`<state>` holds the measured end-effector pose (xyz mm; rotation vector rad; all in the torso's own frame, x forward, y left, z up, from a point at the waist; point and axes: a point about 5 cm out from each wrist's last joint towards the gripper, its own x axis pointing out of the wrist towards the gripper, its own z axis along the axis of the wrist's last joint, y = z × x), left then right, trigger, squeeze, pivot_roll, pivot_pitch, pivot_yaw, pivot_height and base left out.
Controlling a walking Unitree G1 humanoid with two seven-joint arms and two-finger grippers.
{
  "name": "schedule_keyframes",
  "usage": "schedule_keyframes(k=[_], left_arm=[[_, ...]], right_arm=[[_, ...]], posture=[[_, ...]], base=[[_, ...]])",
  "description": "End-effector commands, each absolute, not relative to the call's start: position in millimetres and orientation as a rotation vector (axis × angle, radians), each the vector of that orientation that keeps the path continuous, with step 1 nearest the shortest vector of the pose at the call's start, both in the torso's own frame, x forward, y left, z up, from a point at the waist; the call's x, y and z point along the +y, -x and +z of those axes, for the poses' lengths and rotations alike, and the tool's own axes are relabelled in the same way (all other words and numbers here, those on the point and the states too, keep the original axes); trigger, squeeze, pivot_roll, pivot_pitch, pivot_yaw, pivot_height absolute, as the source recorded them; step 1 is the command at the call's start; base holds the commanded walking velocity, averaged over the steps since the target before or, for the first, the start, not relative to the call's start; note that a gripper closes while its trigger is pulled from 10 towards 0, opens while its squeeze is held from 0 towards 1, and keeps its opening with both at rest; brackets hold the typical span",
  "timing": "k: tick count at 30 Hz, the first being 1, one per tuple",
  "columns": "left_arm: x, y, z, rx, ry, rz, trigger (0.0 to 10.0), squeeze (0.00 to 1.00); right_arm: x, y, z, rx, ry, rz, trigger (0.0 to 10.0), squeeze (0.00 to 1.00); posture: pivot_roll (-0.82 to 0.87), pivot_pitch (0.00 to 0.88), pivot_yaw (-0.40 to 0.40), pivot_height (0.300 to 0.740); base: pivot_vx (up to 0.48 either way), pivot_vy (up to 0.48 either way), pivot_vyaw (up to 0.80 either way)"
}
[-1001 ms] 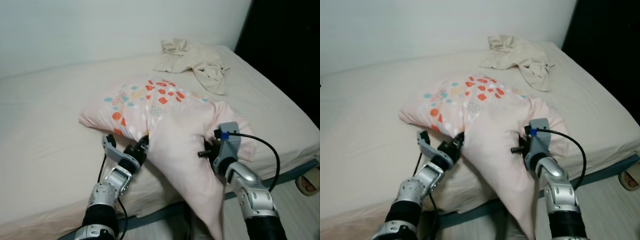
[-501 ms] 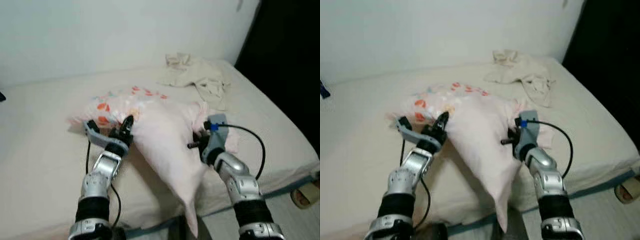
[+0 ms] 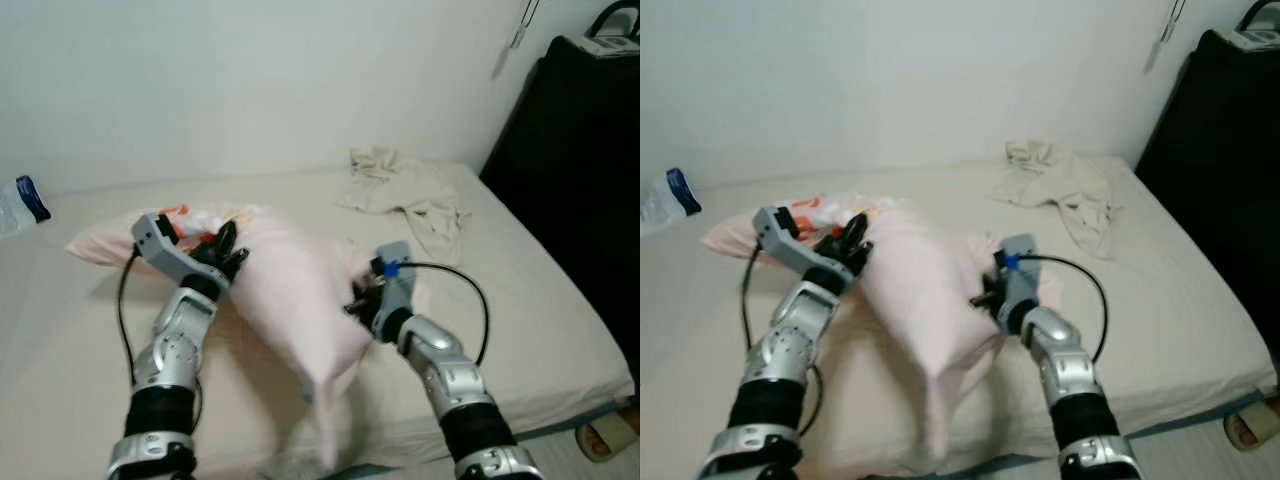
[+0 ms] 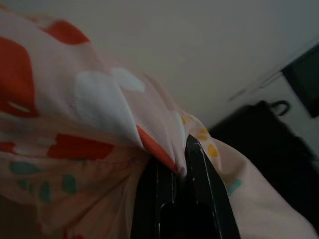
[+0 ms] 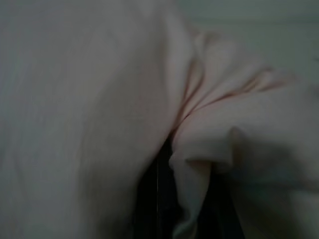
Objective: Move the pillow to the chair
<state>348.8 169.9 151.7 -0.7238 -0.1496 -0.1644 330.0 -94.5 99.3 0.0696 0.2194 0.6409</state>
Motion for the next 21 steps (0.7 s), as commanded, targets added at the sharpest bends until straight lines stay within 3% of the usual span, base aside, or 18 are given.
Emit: schedule_keyframes(k=[1,4,5,6,9,11,21], left_arm=[[156.2,-348.0,147.6,-0.123,0.696,-0.212,1.0,0.00],[173.8,-344.0,141.4,-0.121,0.662,-0.141,1.4,0.00],[178.8,-342.1,139.7,-0.122,0.646,-0.120,2.0,0.00],[181.8,-340.4,138.6,-0.123,0.632,-0.104,3.1,0.00],[183.9,-338.3,136.5,-0.128,0.608,-0.082,3.9,0.00],[184.7,-336.1,133.9,-0.126,0.569,-0.067,10.0,0.00],[179.7,-331.0,124.2,-0.097,0.489,-0.028,10.0,0.00]], right_arm=[[-80.2,-325.3,99.7,0.198,-0.061,0.719,0.0,0.00],[-65.4,-320.0,98.2,0.194,-0.065,0.780,0.0,0.00],[-61.3,-319.4,99.5,0.186,-0.067,0.794,1.8,0.00],[-58.5,-319.4,100.5,0.188,-0.079,0.804,10.0,0.00],[-55.7,-320.0,103.4,0.170,-0.071,0.832,10.0,0.00],[-54.8,-321.7,106.2,0.160,-0.078,0.846,10.0,0.00],[-64.1,-327.9,108.3,0.155,-0.064,0.828,10.0,0.00]], posture=[[-0.03,0.011,-0.010,0.739],[-0.02,0.010,-0.020,0.739],[-0.02,0.010,-0.021,0.739],[-0.02,0.010,-0.022,0.739],[-0.01,0.009,-0.025,0.739],[0.00,0.005,-0.031,0.739],[0.00,0.000,-0.033,0.739]], base=[[0.000,0.000,0.00],[0.000,0.000,0.00],[0.000,0.000,0.00],[0.000,0.000,0.00],[0.000,0.000,0.00],[0.000,0.000,0.62],[0.000,0.000,0.79]])
